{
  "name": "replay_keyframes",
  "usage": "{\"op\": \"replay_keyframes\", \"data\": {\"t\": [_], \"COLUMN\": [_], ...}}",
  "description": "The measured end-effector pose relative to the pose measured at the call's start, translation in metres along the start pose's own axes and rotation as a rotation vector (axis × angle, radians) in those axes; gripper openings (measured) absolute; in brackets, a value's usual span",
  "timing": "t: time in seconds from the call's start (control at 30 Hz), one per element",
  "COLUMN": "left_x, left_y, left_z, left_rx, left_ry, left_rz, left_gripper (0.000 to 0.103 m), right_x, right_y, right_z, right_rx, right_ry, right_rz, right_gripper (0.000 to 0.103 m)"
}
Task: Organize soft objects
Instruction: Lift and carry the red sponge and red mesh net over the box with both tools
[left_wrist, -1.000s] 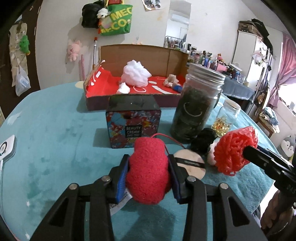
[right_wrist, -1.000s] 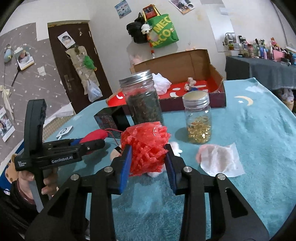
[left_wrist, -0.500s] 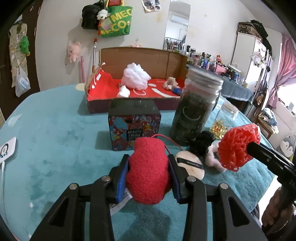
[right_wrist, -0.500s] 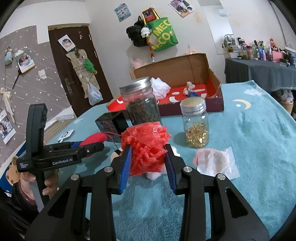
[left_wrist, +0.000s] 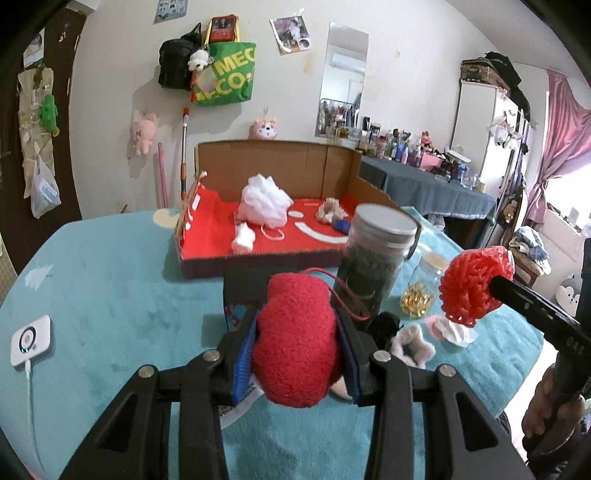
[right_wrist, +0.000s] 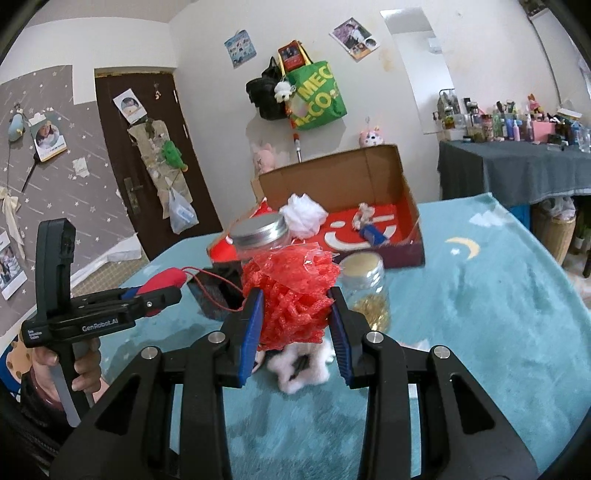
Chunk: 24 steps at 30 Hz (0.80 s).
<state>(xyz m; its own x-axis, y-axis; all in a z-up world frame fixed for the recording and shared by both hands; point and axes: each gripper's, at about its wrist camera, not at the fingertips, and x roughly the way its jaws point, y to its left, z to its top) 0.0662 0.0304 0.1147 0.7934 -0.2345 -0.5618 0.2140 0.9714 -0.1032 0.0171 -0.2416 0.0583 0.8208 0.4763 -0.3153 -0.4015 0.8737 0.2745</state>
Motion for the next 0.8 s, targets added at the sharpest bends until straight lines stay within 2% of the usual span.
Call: {"op": "replay_keyframes", "data": {"t": [0.37,0.63,0.8], "left_x": [0.007,0.026,0.049], "left_y": [0.003,0.007,0.008], "left_z": [0.044,0.076,0.095], "left_rx": [0.000,0.014,0.045], "left_ry": [-0.046,-0.037,-0.001], "left_rz": [-0.006,-0.026,-0.052], "left_gripper": [0.042,0.042,0.042], "right_x": [-0.002,0.022,0.045], "right_y": [-0.013,-0.017,-0.027], "right_z": [0.045,0.080,0.100], "right_rx": [-0.005,-0.040,-0.042], "right_ry": [-0.066,-0.042,-0.001], "right_rz": [-0.021,-0.009,0.033], "right_gripper": [0.033,0.033,0.033]}}
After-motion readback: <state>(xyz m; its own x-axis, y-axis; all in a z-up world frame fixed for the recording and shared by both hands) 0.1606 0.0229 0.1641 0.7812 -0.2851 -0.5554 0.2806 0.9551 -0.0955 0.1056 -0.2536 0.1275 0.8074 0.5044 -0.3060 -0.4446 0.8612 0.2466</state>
